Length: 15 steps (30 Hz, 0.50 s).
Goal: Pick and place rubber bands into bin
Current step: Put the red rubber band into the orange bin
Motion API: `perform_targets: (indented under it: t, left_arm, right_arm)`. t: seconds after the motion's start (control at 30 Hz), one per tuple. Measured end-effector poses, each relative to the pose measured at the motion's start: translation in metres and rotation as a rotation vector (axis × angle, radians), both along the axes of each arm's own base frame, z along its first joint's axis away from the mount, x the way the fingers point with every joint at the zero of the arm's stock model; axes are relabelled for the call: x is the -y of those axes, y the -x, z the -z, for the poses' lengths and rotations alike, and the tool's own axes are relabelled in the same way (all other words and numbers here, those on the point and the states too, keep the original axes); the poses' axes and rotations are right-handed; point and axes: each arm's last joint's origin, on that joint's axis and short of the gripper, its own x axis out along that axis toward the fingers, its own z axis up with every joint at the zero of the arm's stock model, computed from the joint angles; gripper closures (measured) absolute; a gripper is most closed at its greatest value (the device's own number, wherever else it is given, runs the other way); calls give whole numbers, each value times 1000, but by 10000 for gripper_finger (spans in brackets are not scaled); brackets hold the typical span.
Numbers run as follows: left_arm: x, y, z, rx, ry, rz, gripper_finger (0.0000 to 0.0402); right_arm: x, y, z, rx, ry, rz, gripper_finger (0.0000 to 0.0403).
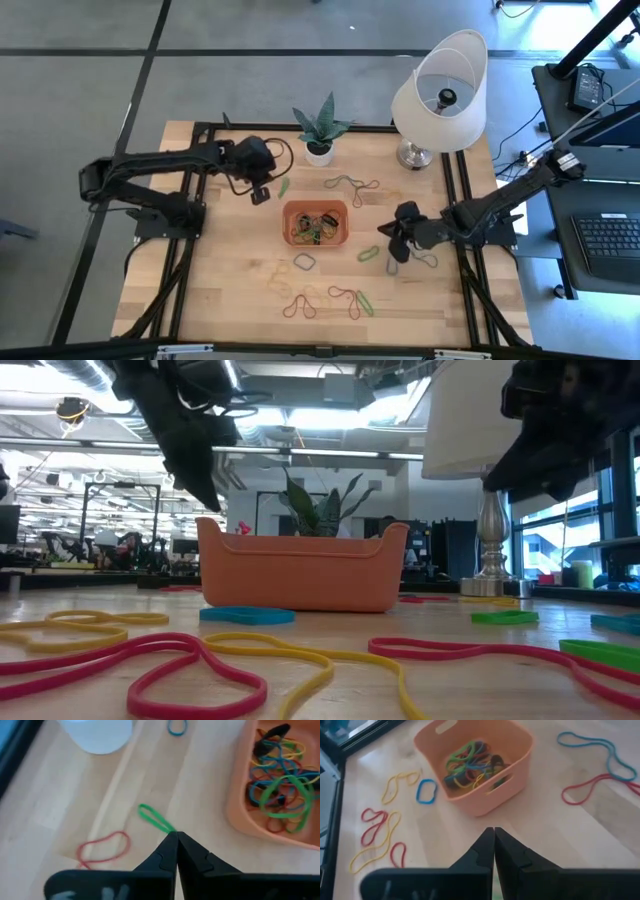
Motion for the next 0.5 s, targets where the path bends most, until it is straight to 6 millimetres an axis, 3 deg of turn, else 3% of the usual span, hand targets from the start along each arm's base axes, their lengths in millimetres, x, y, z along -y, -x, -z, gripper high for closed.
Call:
perform_targets:
  t: [0.2,0.37,0.5]
  left_arm:
    - [-27,10,-2,-14,-94,-85,399]
    - [-49,17,-1,-25,-182,-268,398]
    - [-61,20,8,-66,-153,-318,390]
  right_arm:
    - [12,-4,0,7,-37,92,386]
    - [24,-8,0,10,-46,156,386]
    - [32,-10,0,27,-82,240,386]
